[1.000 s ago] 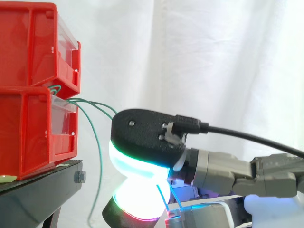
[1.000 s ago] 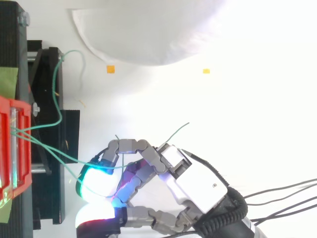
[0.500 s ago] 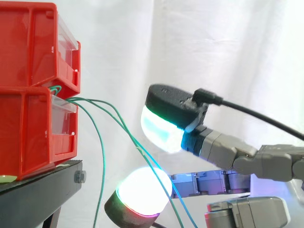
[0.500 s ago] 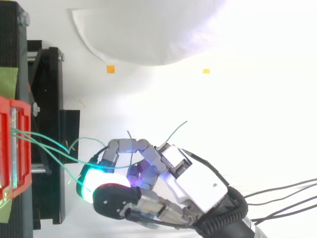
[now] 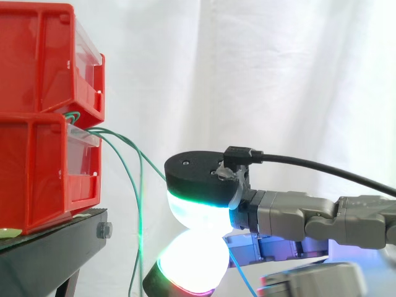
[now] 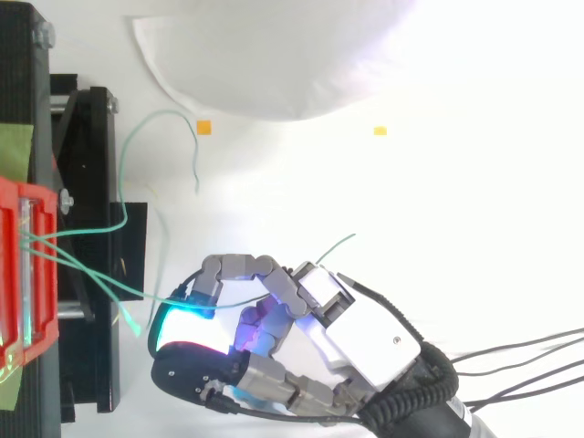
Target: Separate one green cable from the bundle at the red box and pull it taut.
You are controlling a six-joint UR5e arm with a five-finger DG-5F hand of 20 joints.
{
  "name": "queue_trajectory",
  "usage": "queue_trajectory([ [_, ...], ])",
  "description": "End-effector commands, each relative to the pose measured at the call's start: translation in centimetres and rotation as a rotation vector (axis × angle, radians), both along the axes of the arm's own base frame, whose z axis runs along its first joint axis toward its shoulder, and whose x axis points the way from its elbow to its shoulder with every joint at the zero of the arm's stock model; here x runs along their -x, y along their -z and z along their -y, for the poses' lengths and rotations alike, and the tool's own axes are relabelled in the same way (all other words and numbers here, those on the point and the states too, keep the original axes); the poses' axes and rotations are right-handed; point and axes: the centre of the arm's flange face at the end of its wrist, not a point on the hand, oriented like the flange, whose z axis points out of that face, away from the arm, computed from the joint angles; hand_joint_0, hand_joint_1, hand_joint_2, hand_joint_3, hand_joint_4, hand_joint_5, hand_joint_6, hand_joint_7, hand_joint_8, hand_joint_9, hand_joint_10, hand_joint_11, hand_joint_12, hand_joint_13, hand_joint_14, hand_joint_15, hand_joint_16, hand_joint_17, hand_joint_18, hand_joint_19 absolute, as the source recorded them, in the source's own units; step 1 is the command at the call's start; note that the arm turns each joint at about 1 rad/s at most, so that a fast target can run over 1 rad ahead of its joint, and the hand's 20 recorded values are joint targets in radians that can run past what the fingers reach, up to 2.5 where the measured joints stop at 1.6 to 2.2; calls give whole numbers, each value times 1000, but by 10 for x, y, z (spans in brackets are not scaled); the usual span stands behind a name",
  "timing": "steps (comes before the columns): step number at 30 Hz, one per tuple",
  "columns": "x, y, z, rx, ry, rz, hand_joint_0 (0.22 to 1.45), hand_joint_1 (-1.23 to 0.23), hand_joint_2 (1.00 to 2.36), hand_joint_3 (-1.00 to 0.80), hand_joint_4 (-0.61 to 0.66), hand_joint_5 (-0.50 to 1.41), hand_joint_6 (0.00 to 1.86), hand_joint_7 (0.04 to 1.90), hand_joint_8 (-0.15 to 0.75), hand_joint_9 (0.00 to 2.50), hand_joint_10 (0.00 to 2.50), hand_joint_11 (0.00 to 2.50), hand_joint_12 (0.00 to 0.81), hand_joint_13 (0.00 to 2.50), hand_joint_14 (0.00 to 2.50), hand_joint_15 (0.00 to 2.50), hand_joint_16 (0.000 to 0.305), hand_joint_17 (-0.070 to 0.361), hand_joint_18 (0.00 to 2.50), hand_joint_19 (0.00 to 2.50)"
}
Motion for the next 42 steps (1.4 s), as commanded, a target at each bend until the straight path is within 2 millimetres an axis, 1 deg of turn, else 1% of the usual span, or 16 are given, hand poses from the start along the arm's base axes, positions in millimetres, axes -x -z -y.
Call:
queue_trajectory([
  [1,0,1,0,0,-2,-3,562,-754,1004,26,212,-108,874,1231,407,1721,9,1719,485,1609,1,1525,82,183,1173,925],
  [4,0,1,0,1,-3,-3,581,-803,1003,44,233,-122,878,1191,403,1659,6,1704,465,1566,3,1505,79,178,1127,930],
  [6,0,1,0,2,-5,-4,537,-830,1016,-211,217,-125,885,1230,339,1619,7,1735,402,1505,5,1556,67,151,1012,995],
  [7,0,-1,0,1,-3,-3,522,-830,1013,-290,215,-126,887,1229,339,1620,7,1762,394,1493,6,1560,64,144,988,1011],
  [8,1,1,0,2,-3,-5,492,-806,1004,-445,205,-120,889,1230,331,1636,8,1766,387,1495,6,1565,63,142,980,1014],
  [9,0,1,0,2,-5,-5,483,-792,1000,-495,206,-119,889,1231,336,1644,8,1771,392,1501,6,1564,64,144,989,1018],
  [11,0,1,0,2,-5,-5,426,-717,1000,-500,203,-107,885,1227,365,1682,7,1758,439,1543,1,1545,70,157,1054,981],
  [13,0,1,0,2,-5,-5,396,-668,1000,-500,200,-99,880,1216,376,1716,7,1739,458,1568,3,1530,74,166,1097,964],
  [14,1,1,0,2,-3,-5,379,-596,1000,-500,182,-85,871,1236,388,1738,8,1738,470,1591,2,1515,75,170,1127,961],
  [19,1,0,1,2,-5,-9,373,-477,1000,-500,143,-52,856,1248,377,1858,14,1723,479,1645,2,1528,77,173,1190,959],
  [23,3,2,3,-41,-4,26,380,-414,1000,-500,89,-15,836,1155,347,1984,21,1681,467,1711,3,1541,75,168,1250,988],
  [27,10,5,5,-97,-7,45,384,-378,1000,-500,85,0,810,1068,339,2054,26,1607,462,1753,3,1542,75,168,1290,1000],
  [30,15,6,8,-134,-10,52,390,-370,1000,-500,101,18,753,1090,333,2085,30,1582,458,1768,5,1545,74,166,1307,1006],
  [33,23,11,12,-114,-10,-3,390,-369,1000,-500,121,31,718,1118,324,2098,29,1586,453,1773,5,1550,74,166,1322,1013],
  [37,36,20,21,10,-54,-213,392,-360,1000,-500,123,45,688,1171,321,2135,30,1585,447,1796,4,1542,73,164,1338,1004],
  [42,35,21,26,37,-75,-257,402,-354,1000,-500,141,73,631,1254,307,2200,34,1531,447,1840,4,1549,71,160,1374,1014],
])
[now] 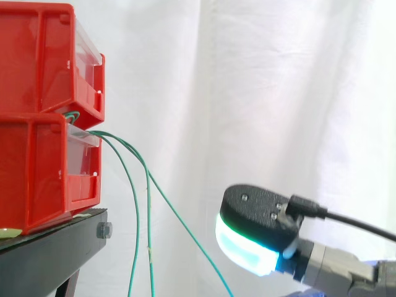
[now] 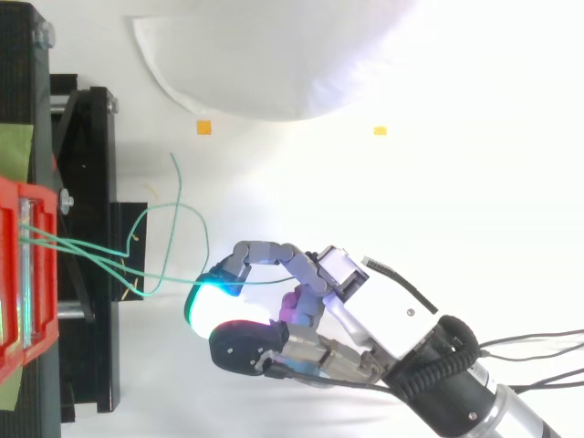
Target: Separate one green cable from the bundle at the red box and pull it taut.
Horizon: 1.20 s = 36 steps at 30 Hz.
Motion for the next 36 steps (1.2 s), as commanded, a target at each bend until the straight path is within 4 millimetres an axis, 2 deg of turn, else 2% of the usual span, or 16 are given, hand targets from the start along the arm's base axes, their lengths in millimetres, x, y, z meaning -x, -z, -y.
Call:
queue_trajectory([
  [1,2,1,4,24,-14,-46,407,-351,1000,-500,137,77,627,1247,290,2207,34,1531,441,1843,4,1542,70,158,1371,1016],
  [9,7,3,9,166,-42,-202,416,-325,1000,-500,151,91,605,1267,276,2288,36,1501,437,1889,8,1538,69,156,1400,1011],
  [15,6,2,10,212,-45,-239,416,-314,1000,-500,157,92,601,1272,272,2295,36,1500,436,1899,8,1516,70,156,1420,1003],
  [22,5,2,18,167,-21,-201,465,-226,1000,-500,127,97,601,1262,214,2355,38,1496,404,1926,10,1549,63,141,1404,1036],
  [24,5,1,19,125,-12,-163,500,-265,1000,-500,114,93,614,1233,193,2352,38,1504,386,1921,10,1569,58,131,1373,1068],
  [27,6,2,21,64,8,-109,569,-503,1000,-500,132,83,641,1185,195,2334,36,1534,355,1898,10,1593,52,116,1323,1108],
  [31,5,-1,22,30,25,-73,645,-612,1016,-304,135,80,658,1135,219,2329,36,1561,350,1897,11,1600,48,107,1310,1106],
  [32,5,-1,23,29,29,-71,643,-631,1022,-218,130,81,657,1145,243,2325,39,1580,343,1891,13,1609,48,108,1304,1099],
  [36,3,-6,21,20,37,-53,639,-659,1028,-92,113,88,638,1209,252,2319,36,1586,349,1896,11,1597,49,110,1303,1069],
])
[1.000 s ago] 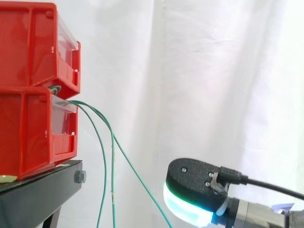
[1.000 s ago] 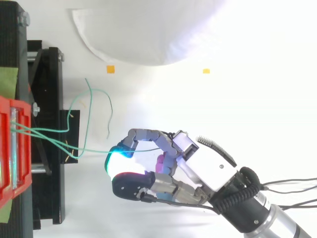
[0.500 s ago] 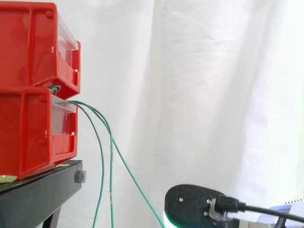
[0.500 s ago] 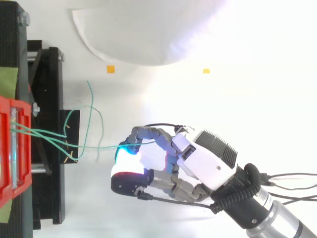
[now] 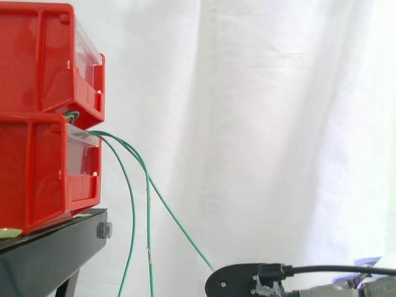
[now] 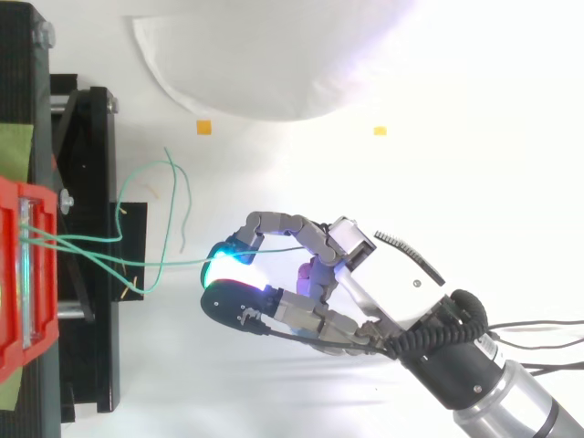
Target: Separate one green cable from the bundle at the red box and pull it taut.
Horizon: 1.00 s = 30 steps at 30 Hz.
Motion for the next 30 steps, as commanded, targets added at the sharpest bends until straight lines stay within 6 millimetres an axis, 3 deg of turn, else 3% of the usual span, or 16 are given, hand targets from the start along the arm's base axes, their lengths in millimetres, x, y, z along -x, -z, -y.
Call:
queue_trajectory([
  [1,-1,-4,-1,-8,11,16,638,-660,1029,-78,113,89,637,1205,257,2319,36,1586,350,1896,11,1598,48,109,1301,1075],
  [11,-2,-21,2,-47,31,48,639,-667,1030,-46,96,92,626,1241,269,2310,35,1594,353,1886,11,1594,49,109,1295,1076],
  [16,11,-30,11,-52,45,0,640,-667,1030,-47,95,93,627,1233,266,2312,35,1585,355,1883,12,1607,49,109,1295,1072],
  [26,71,-6,33,-150,147,-94,638,-666,1031,-43,83,93,627,1235,270,2308,35,1585,356,1880,11,1600,49,110,1294,1073],
  [30,90,-14,35,-167,165,-120,640,-667,1029,-51,88,93,627,1233,269,2307,35,1589,354,1880,11,1596,49,110,1294,1072],
])
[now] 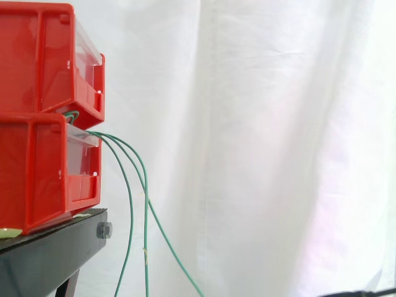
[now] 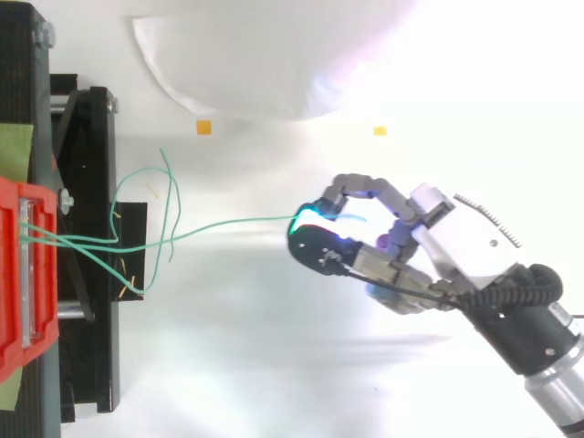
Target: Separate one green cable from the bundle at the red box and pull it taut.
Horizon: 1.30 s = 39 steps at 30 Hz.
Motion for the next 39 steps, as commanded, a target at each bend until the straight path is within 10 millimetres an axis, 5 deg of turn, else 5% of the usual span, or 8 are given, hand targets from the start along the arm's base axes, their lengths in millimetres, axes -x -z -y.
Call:
queue_trajectory([
  [1,27,-16,10,-81,68,17,639,-667,1030,-48,84,93,627,1234,268,2307,36,1585,359,1880,11,1595,49,110,1292,1070],
  [11,47,-30,19,-110,35,-22,641,-667,1029,-52,78,93,628,1236,269,2305,34,1579,363,1882,12,1597,49,111,1294,1059],
  [14,46,-32,19,-113,33,-21,575,-691,1018,-292,80,50,695,1094,254,2211,33,1591,350,1819,11,1609,51,116,1247,1084],
  [17,45,-34,17,-113,32,-16,497,-669,1002,-478,133,32,503,1481,288,1977,31,1512,374,1697,9,1568,66,149,1247,1009],
  [20,45,-36,16,-118,30,-14,457,-626,1000,-500,216,-75,504,1146,308,1593,27,1373,396,1539,10,1520,73,163,1187,988],
  [22,45,-43,16,-123,29,-8,445,-609,1000,-500,234,-88,504,1092,317,1536,26,1360,401,1502,10,1508,74,167,1162,984],
  [39,49,-61,24,-182,3,-63,434,-584,1000,-500,237,-94,504,1066,290,1538,25,1391,370,1437,15,1475,68,154,1106,981],
])
